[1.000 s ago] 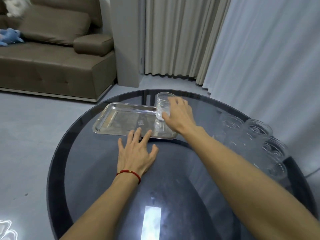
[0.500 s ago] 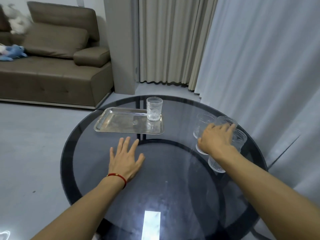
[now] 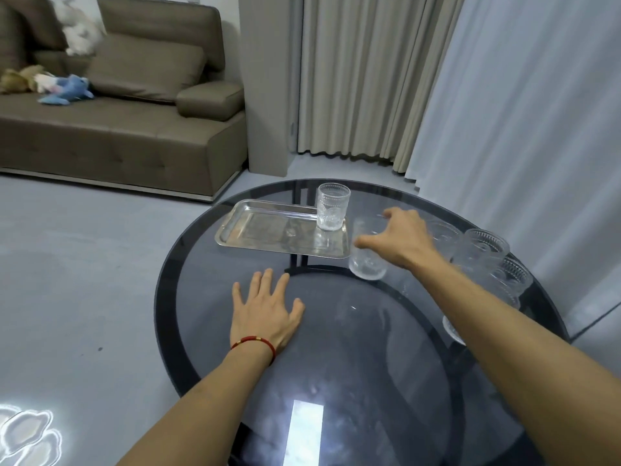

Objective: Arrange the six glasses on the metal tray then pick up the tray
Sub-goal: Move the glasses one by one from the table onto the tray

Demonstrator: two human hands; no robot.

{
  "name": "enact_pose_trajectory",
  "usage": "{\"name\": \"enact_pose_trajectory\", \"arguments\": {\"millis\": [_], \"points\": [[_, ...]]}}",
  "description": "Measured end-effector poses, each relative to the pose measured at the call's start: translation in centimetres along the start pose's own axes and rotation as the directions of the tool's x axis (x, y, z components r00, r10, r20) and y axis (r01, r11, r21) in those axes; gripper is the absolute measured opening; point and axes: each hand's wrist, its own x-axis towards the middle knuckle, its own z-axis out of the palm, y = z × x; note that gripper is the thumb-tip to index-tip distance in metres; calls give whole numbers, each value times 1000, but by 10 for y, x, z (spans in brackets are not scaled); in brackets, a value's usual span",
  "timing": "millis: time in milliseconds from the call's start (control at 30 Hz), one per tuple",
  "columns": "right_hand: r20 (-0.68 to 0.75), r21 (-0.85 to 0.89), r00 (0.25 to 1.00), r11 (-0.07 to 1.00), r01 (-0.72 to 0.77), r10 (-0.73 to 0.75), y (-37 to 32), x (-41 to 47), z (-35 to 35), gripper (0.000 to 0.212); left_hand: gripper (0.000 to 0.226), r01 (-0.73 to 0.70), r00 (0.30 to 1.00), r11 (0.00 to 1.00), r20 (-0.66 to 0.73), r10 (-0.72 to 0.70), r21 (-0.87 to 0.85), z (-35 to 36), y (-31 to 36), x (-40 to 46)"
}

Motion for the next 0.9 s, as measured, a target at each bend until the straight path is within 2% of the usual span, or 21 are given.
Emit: {"name": "enact_pose_trajectory", "arguments": {"millis": [100, 233, 300, 400, 467, 600, 733, 900], "points": [[-3, 189, 999, 981, 41, -41, -26, 24, 25, 99, 67, -1, 1000, 1000, 5, 1, 12, 0, 0, 0], [-46, 183, 979, 962, 202, -197, -64, 55, 58, 89, 69, 4, 1000, 1000, 10, -4, 18, 1, 1, 0], [-63, 126, 961, 954, 274, -268, -86, 73, 73, 82, 69, 4, 1000, 1000, 5, -4, 14, 1, 1, 0], [-96, -155, 937, 935, 320, -337, -110, 97, 94, 70, 69, 6, 1000, 1000, 4, -6, 17, 2, 0, 1], [-111, -263, 929, 912, 314, -352, -118, 111, 105, 58, 69, 8, 1000, 1000, 3, -8, 17, 3, 0, 1], [-100, -302, 938, 908, 289, -332, -123, 134, 121, 50, 69, 6, 1000, 1000, 3, -6, 19, 3, 1, 1], [-83, -265, 948, 924, 275, -306, -127, 148, 134, 55, 69, 6, 1000, 1000, 7, -6, 24, 1, 2, -1], [-45, -345, 945, 893, 289, -323, -131, 142, 137, 72, 68, 4, 1000, 1000, 24, -4, 18, 0, 0, 0]]}}
